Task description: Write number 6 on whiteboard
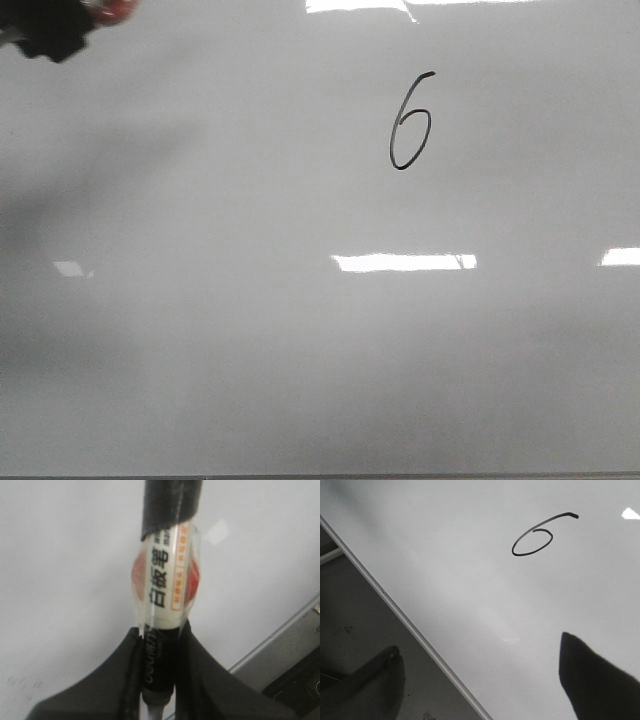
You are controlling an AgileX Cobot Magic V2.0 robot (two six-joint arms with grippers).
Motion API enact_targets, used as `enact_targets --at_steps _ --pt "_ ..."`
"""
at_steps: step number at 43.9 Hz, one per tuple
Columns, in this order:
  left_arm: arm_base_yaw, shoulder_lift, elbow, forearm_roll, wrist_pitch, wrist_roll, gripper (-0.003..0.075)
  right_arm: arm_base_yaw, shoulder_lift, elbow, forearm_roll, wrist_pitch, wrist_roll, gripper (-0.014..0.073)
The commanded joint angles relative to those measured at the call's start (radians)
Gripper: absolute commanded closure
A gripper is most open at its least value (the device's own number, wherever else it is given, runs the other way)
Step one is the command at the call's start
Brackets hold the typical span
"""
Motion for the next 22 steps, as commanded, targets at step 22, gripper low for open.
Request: enact_targets --at_steps 22 --pt "0.464 0.002 0.251 -0.233 -0.533 -0.095 0.0702 -0.008 -0.003 -0.028 0.013 -0.065 0.000 -0.0050"
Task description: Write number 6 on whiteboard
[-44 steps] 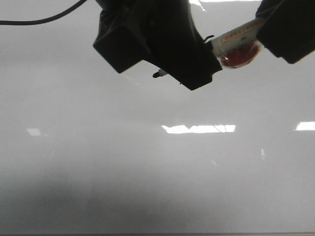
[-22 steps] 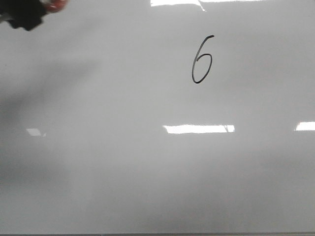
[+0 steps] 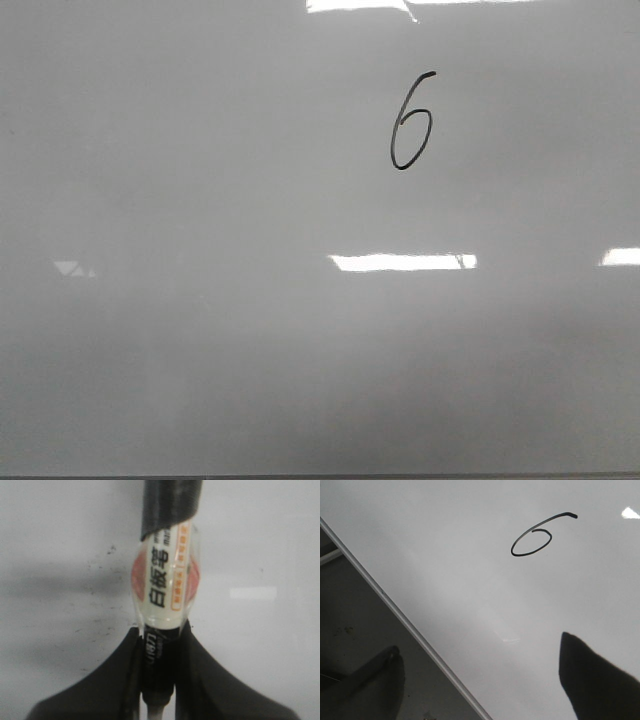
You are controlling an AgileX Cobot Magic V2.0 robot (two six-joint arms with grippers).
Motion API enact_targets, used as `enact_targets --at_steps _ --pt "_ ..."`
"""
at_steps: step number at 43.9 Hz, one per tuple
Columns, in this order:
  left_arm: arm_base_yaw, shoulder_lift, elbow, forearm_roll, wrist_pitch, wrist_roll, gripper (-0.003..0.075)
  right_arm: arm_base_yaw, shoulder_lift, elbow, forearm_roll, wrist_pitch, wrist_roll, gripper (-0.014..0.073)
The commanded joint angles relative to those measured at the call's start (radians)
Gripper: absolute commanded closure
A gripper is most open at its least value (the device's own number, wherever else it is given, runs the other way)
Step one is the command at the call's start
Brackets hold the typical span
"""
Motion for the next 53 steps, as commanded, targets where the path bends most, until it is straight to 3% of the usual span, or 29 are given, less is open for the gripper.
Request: enact_targets --at_steps 1,14,17,27,35,44,53 --pt "0.001 0.009 0.000 -0.030 -0.173 -0.013 0.0702 -0.006 -0.003 -0.028 0.013 -0.065 -0.002 -0.0050" --pt "0.001 0.115 0.000 -0.032 -0.322 -0.013 0.0678 -0.006 -0.003 -0.028 0.013 -0.068 -0.002 -0.0050" --pt "0.001 0.131 0.000 -0.032 -0.334 -0.013 0.0622 -0.006 -0.003 -0.028 0.013 -0.069 -0.002 -0.0050" --pt "0.001 0.141 -0.008 -0.032 -0.315 -0.013 0.0331 -0.006 -0.003 -0.028 0.013 -0.086 -0.001 -0.0050" --pt "0.001 0.070 -0.055 -0.024 -0.174 -0.013 0.0302 -0.006 -0.022 -0.028 0.013 -0.064 0.028 -0.0050" --pt "-0.002 -0.081 -0.116 -0.024 0.012 0.003 0.0302 -0.006 -0.053 -0.067 -0.015 0.023 0.273 -0.0050" --pt "-0.029 -0.283 -0.116 -0.024 0.118 0.003 0.0302 -0.006 -0.063 -0.157 -0.196 0.192 0.619 -0.0050"
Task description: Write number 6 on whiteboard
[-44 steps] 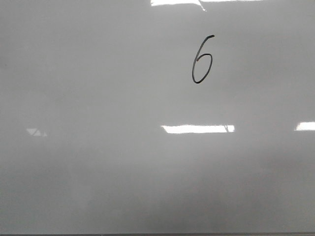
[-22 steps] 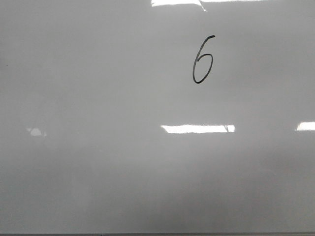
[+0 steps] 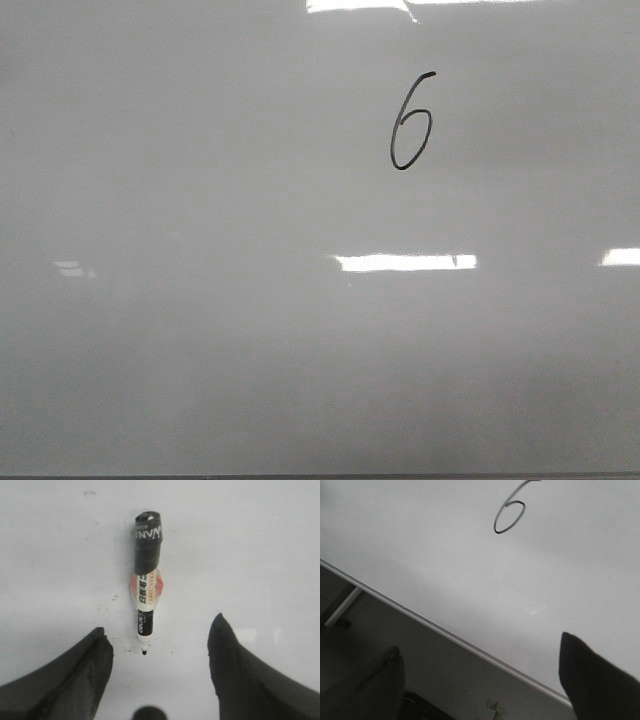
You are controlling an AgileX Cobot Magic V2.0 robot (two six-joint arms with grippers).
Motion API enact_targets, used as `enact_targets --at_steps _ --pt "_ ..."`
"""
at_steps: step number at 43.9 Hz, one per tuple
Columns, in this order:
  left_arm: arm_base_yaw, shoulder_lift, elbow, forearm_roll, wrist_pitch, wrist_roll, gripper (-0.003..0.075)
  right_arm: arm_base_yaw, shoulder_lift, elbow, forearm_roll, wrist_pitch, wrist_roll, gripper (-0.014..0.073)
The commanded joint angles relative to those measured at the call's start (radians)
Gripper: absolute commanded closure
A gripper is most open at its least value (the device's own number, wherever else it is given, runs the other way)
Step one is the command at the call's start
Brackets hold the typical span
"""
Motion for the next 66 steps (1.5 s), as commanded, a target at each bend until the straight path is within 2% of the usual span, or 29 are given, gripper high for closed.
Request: enact_targets --at_steps 1,3,4,9,14,23,39,41,44,52,57,59,66 --pt "-0.018 -0.109 -0.037 -0.004 0.018 0.001 0.0302 -0.006 -0.014 -0.057 -0.097 0.007 0.149 -0.0050" --pt "-0.020 -0.153 -0.033 -0.004 0.067 0.001 0.0302 -0.006 -0.015 -0.058 -0.149 0.007 0.186 -0.0050" --pt "-0.025 -0.172 -0.029 -0.006 0.087 0.001 0.0302 -0.006 -0.015 -0.058 -0.173 0.010 0.193 0.0003" --pt "-0.030 -0.273 0.000 -0.030 0.140 0.001 0.0302 -0.006 -0.019 -0.058 -0.259 0.064 0.226 0.0003" --pt "-0.030 -0.362 0.037 -0.034 0.146 0.001 0.0302 -0.005 -0.026 -0.056 -0.246 0.094 0.226 0.0003" --pt "-0.030 -0.484 0.106 -0.036 0.173 0.001 0.0302 -0.005 -0.061 -0.026 -0.213 0.067 0.224 0.0003" --pt "-0.030 -0.505 0.134 -0.039 0.162 -0.032 0.0315 -0.005 -0.083 -0.016 -0.214 0.055 0.209 0.0017" --pt "-0.030 -0.505 0.134 -0.039 0.159 -0.032 0.0349 -0.005 -0.083 -0.015 -0.214 0.055 0.209 0.0050" --pt "-0.030 -0.505 0.134 -0.039 0.158 -0.032 0.0427 -0.005 -0.083 -0.015 -0.214 0.055 0.209 0.0144" --pt "-0.030 -0.505 0.134 -0.039 0.158 -0.032 0.0640 -0.005 -0.083 -0.015 -0.214 0.055 0.209 0.0500" --pt "-0.030 -0.505 0.134 -0.039 0.158 -0.032 0.0723 -0.005 -0.083 -0.015 -0.214 0.055 0.209 0.0671" --pt "-0.030 -0.505 0.134 -0.039 0.158 -0.032 0.0741 -0.005 -0.083 -0.015 -0.214 0.055 0.209 0.0717" --pt "-0.030 -0.505 0.134 -0.039 0.155 -0.032 0.0741 -0.005 -0.083 -0.015 -0.214 0.054 0.209 0.0715"
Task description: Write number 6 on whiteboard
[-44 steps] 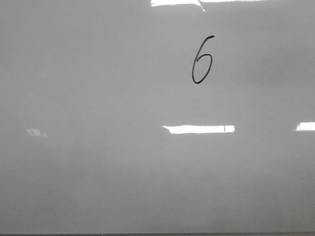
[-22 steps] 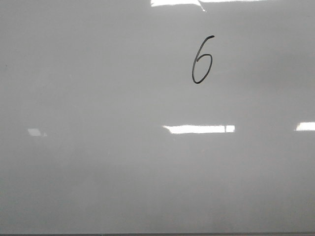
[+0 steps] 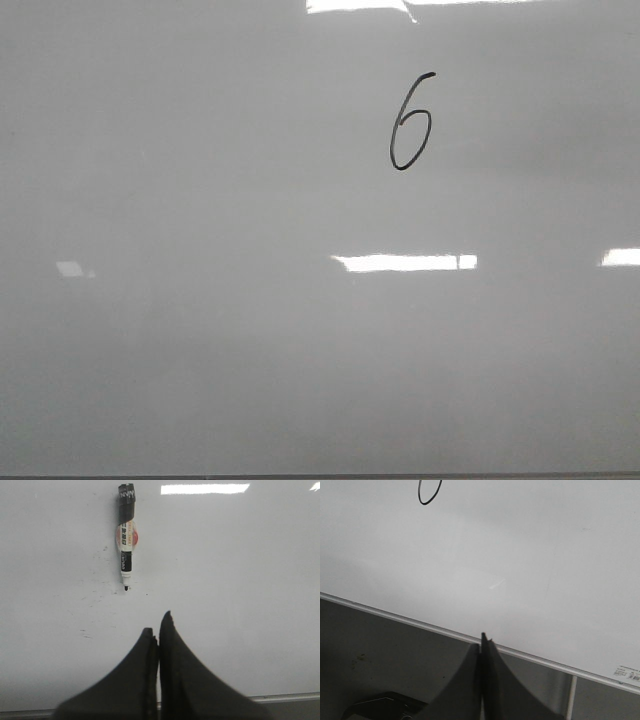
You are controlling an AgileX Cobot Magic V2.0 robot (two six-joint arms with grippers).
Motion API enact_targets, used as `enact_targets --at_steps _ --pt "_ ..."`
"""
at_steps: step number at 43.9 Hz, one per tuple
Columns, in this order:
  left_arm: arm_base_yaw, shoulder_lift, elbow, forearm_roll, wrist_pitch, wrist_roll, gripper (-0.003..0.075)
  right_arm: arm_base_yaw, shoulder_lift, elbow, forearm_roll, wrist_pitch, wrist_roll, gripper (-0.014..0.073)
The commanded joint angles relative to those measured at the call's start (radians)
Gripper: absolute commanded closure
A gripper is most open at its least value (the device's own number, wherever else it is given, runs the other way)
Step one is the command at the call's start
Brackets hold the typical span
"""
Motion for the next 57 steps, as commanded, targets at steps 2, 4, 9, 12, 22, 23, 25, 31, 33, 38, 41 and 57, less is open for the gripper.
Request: enact_targets --at_steps 2,4,9,12,22,23,25,31,33,38,41,57 --pt "-0.009 0.001 -0.024 -0.013 -0.075 -0.011 0.0741 -0.005 -0.002 -0.020 -0.004 -0.059 -0.012 0.0715" --pt "-0.009 0.001 -0.024 -0.013 -0.076 -0.011 0.0741 -0.005 -0.002 -0.020 -0.004 -0.056 -0.012 0.0715" --pt "-0.009 0.001 -0.024 -0.013 -0.078 -0.011 0.0741 -0.005 -0.002 -0.020 -0.004 -0.055 -0.012 0.0715" --pt "-0.009 0.001 -0.024 -0.013 -0.078 -0.011 0.0741 -0.005 -0.002 -0.020 -0.004 -0.055 -0.012 0.0715" --pt "-0.009 0.001 -0.024 -0.013 -0.078 -0.011 0.0741 -0.005 -0.002 -0.020 -0.004 -0.055 -0.012 0.0715" --pt "-0.009 0.001 -0.024 -0.013 -0.078 -0.011 0.0741 -0.005 -0.002 -0.020 -0.004 -0.055 -0.012 0.0715" --pt "-0.009 0.001 -0.024 -0.013 -0.078 -0.011 0.0741 -0.005 -0.002 -0.020 -0.004 -0.055 -0.012 0.0715" --pt "-0.009 -0.004 -0.022 -0.013 -0.081 -0.011 0.0741 -0.005 -0.002 -0.020 -0.004 -0.055 -0.012 0.0715" --pt "-0.009 -0.024 -0.015 -0.006 -0.089 -0.003 0.0741 -0.005 -0.002 -0.020 -0.004 -0.055 -0.012 0.0715" --pt "0.016 -0.101 0.027 0.057 -0.138 0.016 0.0741 -0.005 -0.002 -0.020 -0.004 -0.056 -0.012 0.0715" --pt "0.030 -0.170 0.091 0.067 -0.193 0.016 0.0741 -0.005 -0.002 -0.020 -0.004 -0.056 -0.012 0.0715" --pt "0.029 -0.554 0.622 0.070 -0.649 0.017 0.0741 -0.005 -0.002 -0.020 -0.004 -0.056 -0.012 0.0715"
